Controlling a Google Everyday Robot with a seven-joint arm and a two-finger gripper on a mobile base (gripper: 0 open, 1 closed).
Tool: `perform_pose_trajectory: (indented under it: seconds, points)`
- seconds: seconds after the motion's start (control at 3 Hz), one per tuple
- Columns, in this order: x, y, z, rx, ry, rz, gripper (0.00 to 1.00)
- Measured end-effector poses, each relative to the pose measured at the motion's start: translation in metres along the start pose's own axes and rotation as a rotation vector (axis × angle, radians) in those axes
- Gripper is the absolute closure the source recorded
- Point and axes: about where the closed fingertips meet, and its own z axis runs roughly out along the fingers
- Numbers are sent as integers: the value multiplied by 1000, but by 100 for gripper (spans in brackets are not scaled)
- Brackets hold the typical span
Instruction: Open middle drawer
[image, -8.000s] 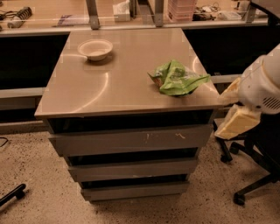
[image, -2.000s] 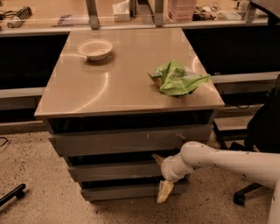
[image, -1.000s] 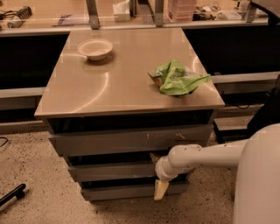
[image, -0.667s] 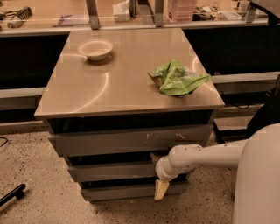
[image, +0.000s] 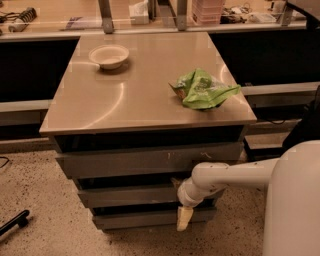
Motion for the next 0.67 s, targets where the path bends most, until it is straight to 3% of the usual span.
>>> perform_pose_trajectory:
  seconds: [0.67]
  points:
    - [1, 13, 0, -60, 3, 19, 0]
